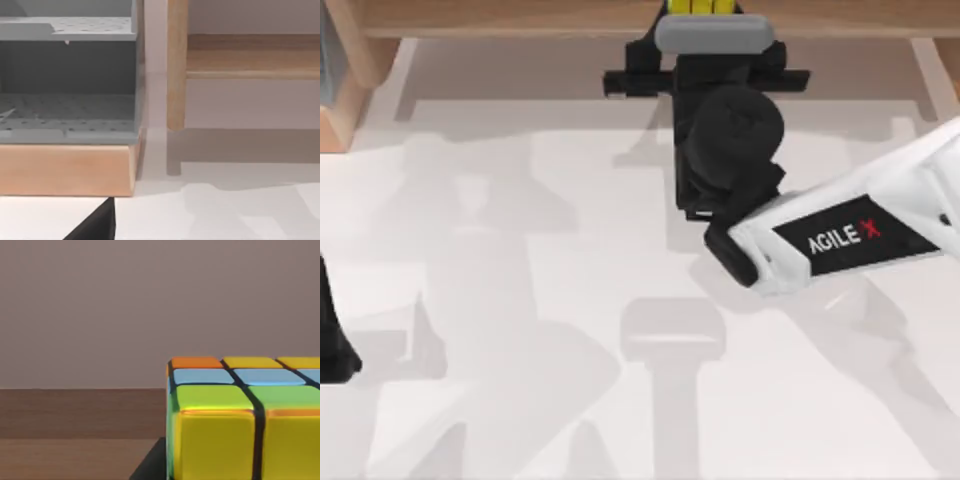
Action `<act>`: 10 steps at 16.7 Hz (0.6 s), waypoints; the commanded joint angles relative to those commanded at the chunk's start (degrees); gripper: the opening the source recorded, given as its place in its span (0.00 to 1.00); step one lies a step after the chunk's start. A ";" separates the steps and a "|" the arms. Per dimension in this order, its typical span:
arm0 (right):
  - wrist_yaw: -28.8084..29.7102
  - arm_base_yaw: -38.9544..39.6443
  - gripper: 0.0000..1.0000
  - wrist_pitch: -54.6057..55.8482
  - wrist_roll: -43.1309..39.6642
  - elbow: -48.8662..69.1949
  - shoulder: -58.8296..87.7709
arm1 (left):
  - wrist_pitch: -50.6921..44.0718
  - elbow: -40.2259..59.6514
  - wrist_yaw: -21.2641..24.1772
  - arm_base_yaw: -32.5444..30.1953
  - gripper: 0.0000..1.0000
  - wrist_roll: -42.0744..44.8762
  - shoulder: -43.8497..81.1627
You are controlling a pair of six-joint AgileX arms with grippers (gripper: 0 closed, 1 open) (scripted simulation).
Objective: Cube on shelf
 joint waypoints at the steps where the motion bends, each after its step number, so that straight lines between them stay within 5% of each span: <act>1: -0.57 -0.69 0.00 -1.33 0.15 2.56 0.90 | 0.00 0.00 0.00 0.00 1.00 0.00 0.00; 10: -5.63 -6.32 0.00 -13.64 1.53 22.70 10.41 | 0.00 0.00 0.00 0.00 1.00 0.00 0.00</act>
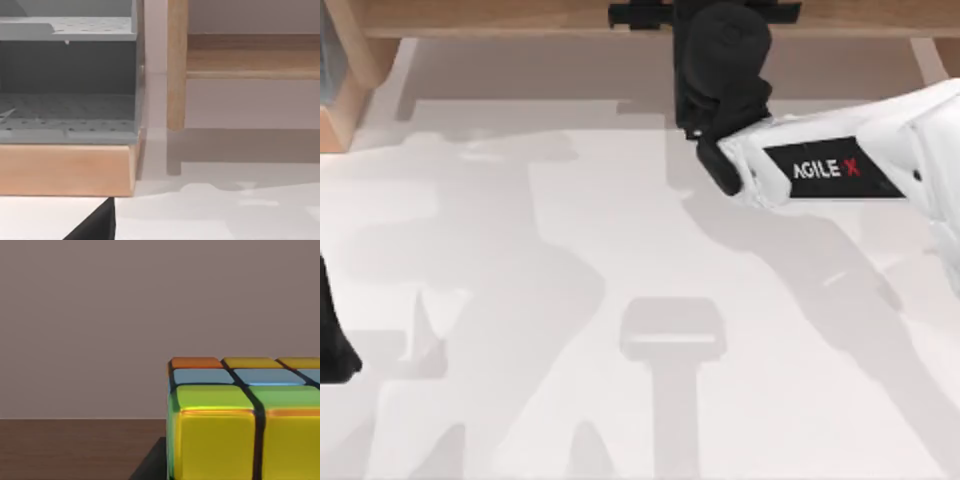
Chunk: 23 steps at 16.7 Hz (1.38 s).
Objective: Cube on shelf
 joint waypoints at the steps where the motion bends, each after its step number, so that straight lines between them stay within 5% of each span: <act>1: 0.00 0.00 0.00 0.00 0.00 0.00 0.00 | 0.00 0.00 0.00 0.00 1.00 0.00 0.00; 3: 0.00 0.00 0.00 0.00 0.00 0.00 0.00 | 0.00 0.00 0.00 0.00 1.00 0.00 0.00; 16: 0.00 0.00 0.98 0.00 0.00 0.00 0.00 | 0.00 0.00 0.00 0.00 1.00 0.00 0.00; 23: 0.00 0.00 1.00 0.00 0.00 0.00 0.00 | 0.00 0.00 0.00 0.00 1.00 0.00 0.00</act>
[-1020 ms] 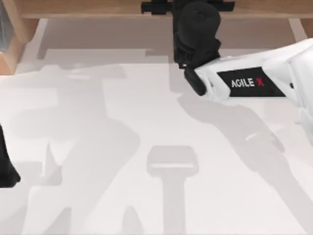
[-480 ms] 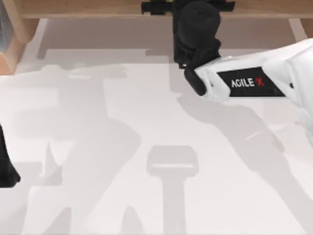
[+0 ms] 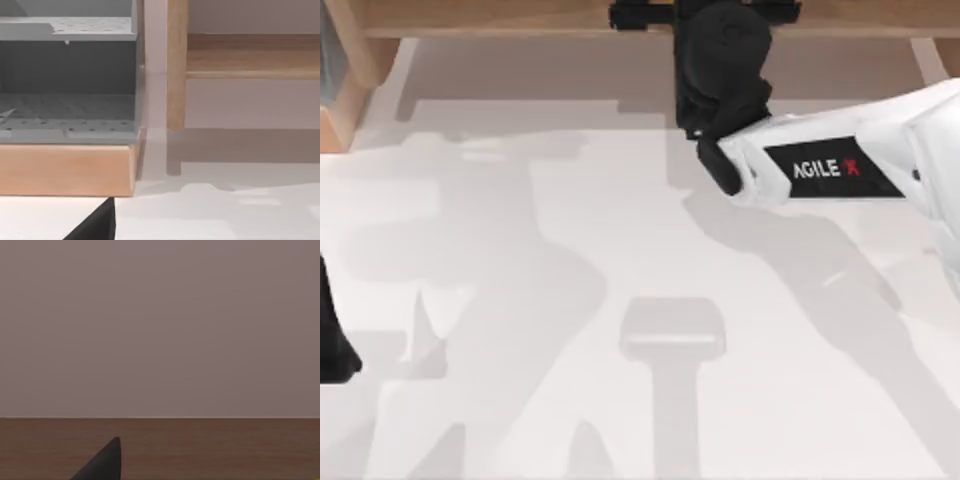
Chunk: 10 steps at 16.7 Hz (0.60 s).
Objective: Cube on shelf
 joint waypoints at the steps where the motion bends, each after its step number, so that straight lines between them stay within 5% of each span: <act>1: 0.00 0.00 1.00 0.00 0.00 0.00 0.00 | 0.00 0.00 0.00 0.00 1.00 0.00 0.00; 6: -2.91 1.58 1.00 1.70 -3.39 -3.53 -1.95 | 0.00 0.00 0.00 0.00 1.00 0.00 0.00; 10: -13.92 3.61 1.00 7.25 -15.76 -16.30 -7.58 | 0.00 0.00 0.00 0.00 1.00 0.00 0.00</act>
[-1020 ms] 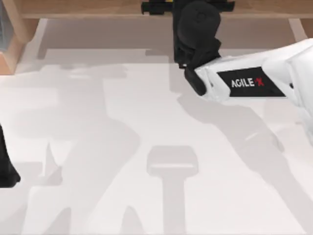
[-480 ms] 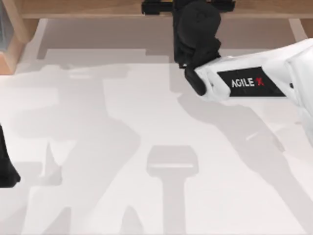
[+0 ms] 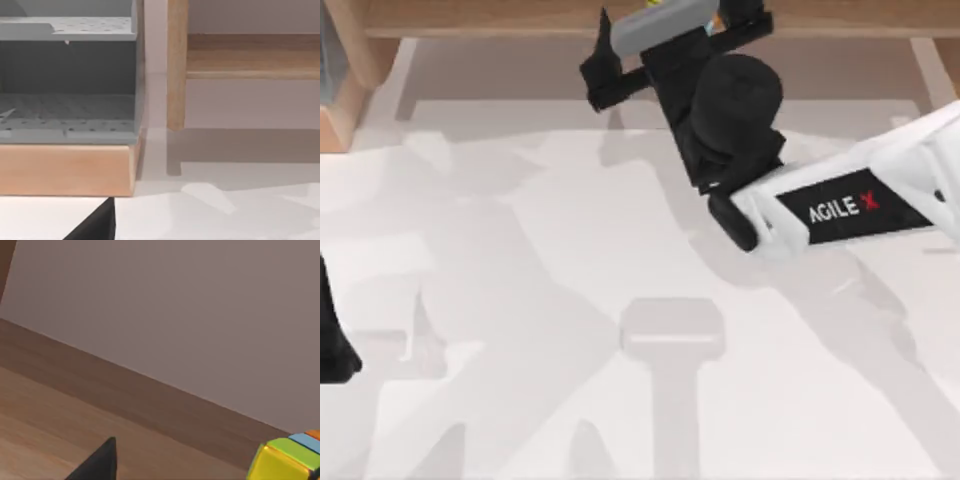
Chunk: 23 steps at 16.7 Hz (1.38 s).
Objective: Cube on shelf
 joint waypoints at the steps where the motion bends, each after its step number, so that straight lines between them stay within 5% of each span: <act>1: -4.02 -0.34 1.00 1.73 -4.40 -4.54 -1.87 | 0.00 0.00 0.00 0.00 1.00 0.00 0.00; 6: -29.76 -9.78 1.00 11.45 -32.93 -32.98 -12.16 | 0.00 0.00 0.00 0.00 1.00 0.00 0.00; 11: -49.94 -32.18 1.00 20.41 -56.22 -53.92 -18.70 | 0.00 0.00 0.00 0.00 1.00 0.00 0.00; 17: -60.54 -64.08 1.00 27.21 -66.76 -61.52 -20.07 | 0.00 0.00 0.00 0.00 1.00 0.00 0.00; 23: -60.32 -77.81 1.00 27.06 -66.51 -54.75 -16.68 | 0.00 0.00 0.00 0.00 1.00 0.00 0.00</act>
